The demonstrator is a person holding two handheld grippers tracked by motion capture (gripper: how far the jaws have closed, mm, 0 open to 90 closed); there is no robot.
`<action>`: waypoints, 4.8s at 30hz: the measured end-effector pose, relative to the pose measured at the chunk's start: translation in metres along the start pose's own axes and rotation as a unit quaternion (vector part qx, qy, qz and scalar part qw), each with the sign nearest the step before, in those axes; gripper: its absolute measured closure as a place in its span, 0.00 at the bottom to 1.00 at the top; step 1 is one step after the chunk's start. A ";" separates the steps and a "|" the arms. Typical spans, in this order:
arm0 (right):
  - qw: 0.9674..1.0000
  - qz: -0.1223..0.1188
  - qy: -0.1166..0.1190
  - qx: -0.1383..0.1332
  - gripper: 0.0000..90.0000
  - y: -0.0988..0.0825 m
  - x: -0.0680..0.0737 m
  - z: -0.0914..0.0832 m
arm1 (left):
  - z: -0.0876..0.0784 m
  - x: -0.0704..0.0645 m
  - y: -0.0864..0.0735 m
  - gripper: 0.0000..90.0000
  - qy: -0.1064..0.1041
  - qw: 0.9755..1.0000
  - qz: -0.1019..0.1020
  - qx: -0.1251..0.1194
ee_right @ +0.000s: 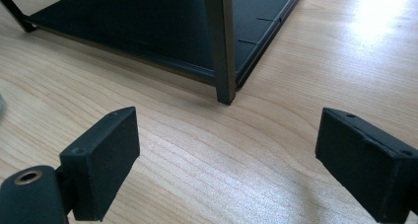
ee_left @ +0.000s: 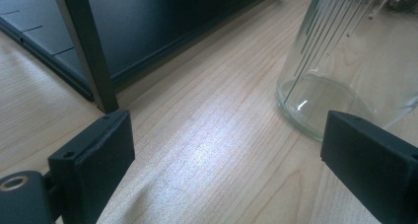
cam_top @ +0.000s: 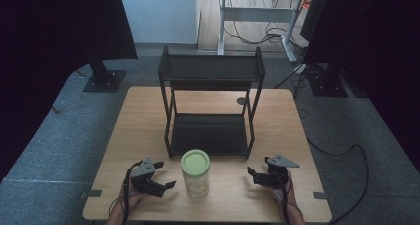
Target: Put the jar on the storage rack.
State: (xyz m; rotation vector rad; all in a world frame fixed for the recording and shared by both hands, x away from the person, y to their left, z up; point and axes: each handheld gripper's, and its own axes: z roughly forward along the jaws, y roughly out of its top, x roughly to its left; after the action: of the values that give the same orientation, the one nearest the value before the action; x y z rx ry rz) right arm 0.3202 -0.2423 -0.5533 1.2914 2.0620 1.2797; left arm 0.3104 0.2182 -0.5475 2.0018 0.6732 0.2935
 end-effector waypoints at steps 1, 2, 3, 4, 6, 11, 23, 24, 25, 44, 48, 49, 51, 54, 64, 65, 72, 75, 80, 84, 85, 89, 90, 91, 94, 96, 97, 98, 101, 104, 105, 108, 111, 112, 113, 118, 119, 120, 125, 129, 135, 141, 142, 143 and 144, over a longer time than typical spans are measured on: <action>1.000 0.000 0.000 0.000 0.11 0.000 0.000 0.000 | 0.000 0.000 0.000 0.07 0.000 1.000 0.000 0.000; 1.000 -0.002 0.003 0.004 0.10 0.000 0.000 0.001 | 0.000 0.000 0.000 0.06 -0.001 1.000 0.000 0.000; 1.000 -0.005 0.003 0.006 0.10 0.000 0.000 0.001 | 0.000 0.001 0.000 0.06 -0.001 1.000 -0.001 -0.002; 1.000 -0.005 0.003 0.008 0.10 0.001 0.001 0.001 | 0.000 0.001 0.000 0.06 -0.001 1.000 -0.002 -0.003; 1.000 -0.006 0.002 0.010 0.10 0.001 0.001 0.002 | 0.000 0.001 0.000 0.06 -0.001 1.000 -0.003 -0.004; 1.000 0.000 0.000 0.011 0.10 0.001 0.000 0.002 | 0.000 0.000 0.000 0.06 -0.002 1.000 -0.004 -0.012; 1.000 0.006 0.000 0.008 0.10 0.001 -0.001 0.002 | 0.000 -0.007 0.010 0.06 -0.022 0.999 0.008 -0.038; 1.000 0.006 0.001 0.009 0.10 0.001 -0.001 0.002 | -0.002 -0.007 0.011 0.06 -0.023 0.999 0.008 -0.042; 1.000 0.005 0.001 0.009 0.10 0.001 -0.001 0.002 | -0.004 -0.008 0.012 0.06 -0.024 0.999 0.007 -0.047; 1.000 -0.002 0.009 0.012 0.10 0.001 -0.001 0.002 | -0.029 -0.028 0.033 0.05 -0.061 0.992 0.047 -0.098; 1.000 -0.002 0.010 0.011 0.10 0.001 0.000 0.002 | -0.028 -0.032 0.036 0.04 -0.064 0.992 0.054 -0.098; 1.000 -0.002 0.010 0.011 0.10 0.001 0.000 0.002 | -0.028 -0.033 0.036 0.04 -0.065 0.991 0.054 -0.099; 1.000 -0.003 0.010 0.012 0.10 0.001 0.000 0.002 | -0.027 -0.034 0.037 0.04 -0.068 0.991 0.056 -0.100; 1.000 -0.004 0.010 0.013 0.10 0.001 0.000 0.002 | -0.027 -0.038 0.040 0.04 -0.070 0.990 0.061 -0.102; 1.000 -0.007 0.007 0.014 0.10 0.001 0.001 0.003 | -0.024 -0.045 0.046 0.03 -0.071 0.989 0.073 -0.108; 1.000 -0.007 0.006 0.014 0.10 0.001 0.001 0.003 | -0.023 -0.046 0.046 0.03 -0.072 0.989 0.074 -0.107; 1.000 -0.012 0.008 0.016 0.10 0.001 0.002 0.003 | -0.016 -0.050 0.049 0.03 -0.077 0.988 0.079 -0.105; 1.000 -0.011 0.009 0.016 0.10 0.001 0.002 0.003 | -0.009 -0.051 0.051 0.03 -0.079 0.988 0.077 -0.104; 1.000 -0.013 0.007 0.015 0.10 0.001 0.002 0.003 | 0.000 -0.054 0.053 0.03 -0.084 0.989 0.078 -0.098; 1.000 -0.015 0.004 0.016 0.10 0.001 0.003 0.003 | 0.006 -0.058 0.058 0.03 -0.088 0.988 0.082 -0.094; 1.000 -0.015 0.003 0.016 0.10 0.001 0.003 0.003 | 0.008 -0.059 0.059 0.03 -0.088 0.988 0.085 -0.092; 1.000 -0.017 0.000 0.019 0.10 0.001 0.004 0.003 | 0.012 -0.062 0.062 0.02 -0.089 0.988 0.091 -0.088; 1.000 -0.017 0.000 0.019 0.10 0.001 0.004 0.003 | 0.014 -0.062 0.063 0.02 -0.088 0.988 0.089 -0.089; 1.000 -0.017 0.000 0.019 0.10 0.001 0.004 0.003 | 0.014 -0.062 0.063 0.02 -0.088 0.988 0.089 -0.089; 1.000 -0.012 0.001 0.018 0.10 0.000 0.003 0.002 | 0.021 -0.063 0.069 0.02 -0.090 0.988 0.086 -0.092; 1.000 -0.010 0.001 0.019 0.10 0.000 0.003 0.002 | 0.027 -0.065 0.072 0.02 -0.087 0.988 0.090 -0.088; 1.000 -0.010 0.001 0.018 0.10 0.000 0.003 0.002 | 0.030 -0.066 0.073 0.02 -0.087 0.988 0.092 -0.086; 1.000 -0.010 0.001 0.018 0.10 0.000 0.003 0.002 | 0.030 -0.066 0.073 0.02 -0.087 0.988 0.092 -0.086; 1.000 -0.010 0.000 0.018 0.10 0.000 0.003 0.001 | 0.038 -0.067 0.077 0.03 -0.084 0.989 0.089 -0.089; 1.000 -0.010 0.001 0.019 0.10 0.000 0.003 0.001 | 0.039 -0.067 0.079 0.03 -0.083 0.988 0.089 -0.091; 1.000 -0.010 0.001 0.019 0.10 0.000 0.002 0.001 | 0.040 -0.067 0.079 0.03 -0.084 0.988 0.089 -0.091; 1.000 -0.010 0.002 0.019 0.10 0.000 0.002 0.001 | 0.040 -0.067 0.078 0.06 -0.091 0.987 0.087 -0.097; 1.000 -0.011 0.002 0.020 0.10 0.000 0.002 0.001 | 0.039 -0.068 0.077 0.11 -0.094 0.986 0.089 -0.105; 1.000 -0.011 0.001 0.019 0.10 0.000 0.003 0.001 | 0.039 -0.068 0.075 0.11 -0.095 0.985 0.089 -0.110; 1.000 -0.011 0.001 0.019 0.10 0.000 0.003 0.001 | 0.039 -0.068 0.075 0.12 -0.095 0.985 0.089 -0.110; 1.000 -0.012 0.000 0.020 0.10 0.000 0.003 0.001 | 0.039 -0.068 0.073 0.12 -0.092 0.985 0.086 -0.121; 1.000 -0.012 0.001 0.020 0.10 0.000 0.003 0.001 | 0.039 -0.069 0.073 0.12 -0.092 0.985 0.086 -0.122; 1.000 -0.012 0.001 0.020 0.10 0.000 0.003 0.001 | 0.039 -0.069 0.073 0.12 -0.091 0.985 0.086 -0.123; 1.000 -0.013 0.001 0.020 0.10 0.000 0.003 0.001 | 0.038 -0.069 0.073 0.12 -0.089 0.985 0.085 -0.124; 1.000 -0.014 0.002 0.021 0.10 0.000 0.003 0.002 | 0.039 -0.070 0.073 0.12 -0.088 0.985 0.083 -0.125; 1.000 -0.015 0.002 0.021 0.10 0.000 0.003 0.002 | 0.040 -0.070 0.074 0.12 -0.091 0.985 0.075 -0.127; 1.000 -0.015 0.002 0.021 0.10 0.000 0.003 0.002 | 0.036 -0.068 0.079 0.12 -0.091 0.983 0.068 -0.144; 1.000 -0.015 0.002 0.021 0.10 0.000 0.003 0.002 | 0.034 -0.068 0.081 0.12 -0.093 0.982 0.068 -0.146; 1.000 -0.015 0.002 0.021 0.10 0.000 0.003 0.002 | 0.034 -0.068 0.081 0.12 -0.093 0.982 0.068 -0.146; 1.000 -0.016 0.002 0.022 0.10 0.000 0.003 0.002 | 0.032 -0.069 0.083 0.12 -0.094 0.982 0.069 -0.149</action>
State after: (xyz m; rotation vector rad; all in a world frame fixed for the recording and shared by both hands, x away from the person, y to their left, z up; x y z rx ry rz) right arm 0.3199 -0.2386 -0.5538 1.2717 2.1166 1.2301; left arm 0.2966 0.1242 -0.4877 1.7629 0.3480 0.2670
